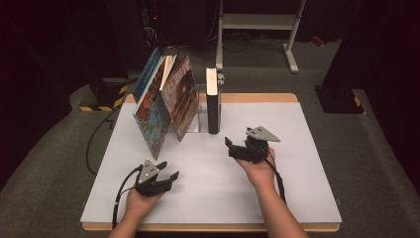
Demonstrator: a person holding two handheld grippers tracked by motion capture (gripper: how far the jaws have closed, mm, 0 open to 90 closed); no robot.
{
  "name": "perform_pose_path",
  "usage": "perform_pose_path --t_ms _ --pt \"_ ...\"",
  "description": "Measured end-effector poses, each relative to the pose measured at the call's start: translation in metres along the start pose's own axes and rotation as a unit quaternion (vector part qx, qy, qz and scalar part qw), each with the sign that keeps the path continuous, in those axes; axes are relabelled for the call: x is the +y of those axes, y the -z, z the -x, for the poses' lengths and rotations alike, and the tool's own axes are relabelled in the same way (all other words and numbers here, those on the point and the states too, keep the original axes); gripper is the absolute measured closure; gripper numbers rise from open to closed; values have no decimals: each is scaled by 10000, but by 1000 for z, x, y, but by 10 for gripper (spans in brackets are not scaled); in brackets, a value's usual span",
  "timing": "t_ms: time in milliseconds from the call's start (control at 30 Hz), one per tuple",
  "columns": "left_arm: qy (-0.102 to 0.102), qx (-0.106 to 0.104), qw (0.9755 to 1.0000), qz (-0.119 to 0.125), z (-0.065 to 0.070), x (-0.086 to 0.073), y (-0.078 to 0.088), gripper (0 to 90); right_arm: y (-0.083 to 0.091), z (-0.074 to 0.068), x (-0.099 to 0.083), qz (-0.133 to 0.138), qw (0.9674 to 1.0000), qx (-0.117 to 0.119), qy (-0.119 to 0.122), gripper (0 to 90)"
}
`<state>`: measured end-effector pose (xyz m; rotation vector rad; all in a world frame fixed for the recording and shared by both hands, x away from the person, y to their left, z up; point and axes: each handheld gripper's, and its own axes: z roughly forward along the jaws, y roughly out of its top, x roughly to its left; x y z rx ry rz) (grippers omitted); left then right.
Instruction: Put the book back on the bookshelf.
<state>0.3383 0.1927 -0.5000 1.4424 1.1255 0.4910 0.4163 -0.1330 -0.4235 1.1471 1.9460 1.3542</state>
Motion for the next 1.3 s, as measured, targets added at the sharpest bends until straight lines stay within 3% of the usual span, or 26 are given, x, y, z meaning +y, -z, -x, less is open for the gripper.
perform_pose_path --t_ms 67,133,167,233,300,367,467,533,567,600,633,667,700,767,800,833,867,900,933,1033,1133,1300 --pt "161 57 9998 -81 -3 2 -1 360 15 12 -12 -81 10000 -9 -17 93" --pt "244 179 9990 -332 -6 3 -2 376 30 24 -24 -162 9998 -98 -6 99" --pt "228 263 9982 -496 -9 3 -2 367 35 29 -29 -179 9997 -139 -16 102" --pt "-1 558 9951 -813 -16 2 1 324 48 44 -42 -334 9990 -302 6 103" --pt "-130 831 9923 -907 -27 2 9 299 60 61 -57 -586 9973 -433 -19 104" --pt "-290 1117 9887 -961 -40 2 20 293 68 75 -71 -952 9941 -498 -141 102" --pt "-267 1348 9863 -913 -62 4 39 272 77 90 -92 -1482 9868 -606 -225 102" --pt "-272 1458 9854 -833 -79 5 50 235 79 95 -101 -1682 9828 -710 -275 106" --pt "-52 1509 9853 -802 -85 7 52 203 81 97 -100 -1630 9818 -891 -389 150" --pt "296 1628 9818 -936 -93 10 50 176 82 96 -100 -1566 9800 -1137 -464 163" --pt "625 1516 9826 -873 -96 12 50 155 80 98 -101 -1668 9788 -1063 -528 139" --pt "678 1446 9834 -859 -98 12 53 135 76 101 -101 -1836 9777 -832 -582 108" --pt "859 1442 9832 -717 -99 13 52 150 76 101 -100 -1873 9774 -792 -583 101" --pt "727 1484 9829 -811 -99 13 55 160 75 98 -101 -1884 9766 -941 -434 150" --pt "385 1712 9828 -572 -95 11 57 215 75 95 -101 -1863 9755 -1122 -320 282" --pt "289 1624 9850 -512 -93 11 57 267 80 87 -102 -1589 9760 -1485 -94 419" --pt "262 1626 9849 -535 -92 10 56 228 83 84 -102 -1405 9799 -1411 85 341" --pt "263 1671 9838 -586 -93 10 56 190 83 83 -102 -1401 9805 -1373 106 272" --pt "317 1698 9835 -529 -93 10 57 171 81 84 -102 -1514 9786 -1395 44 245" --pt "410 1690 9840 -375 -93 11 59 171 83 84 -103 -1402 9803 -1390 42 246" --pt "354 1683 9843 -401 -93 10 59 171 80 84 -103 -1566 9787 -1325 99 215" --pt "334 1673 9847 -343 -92 10 60 171 79 85 -103 -1607 9786 -1282 62 191"
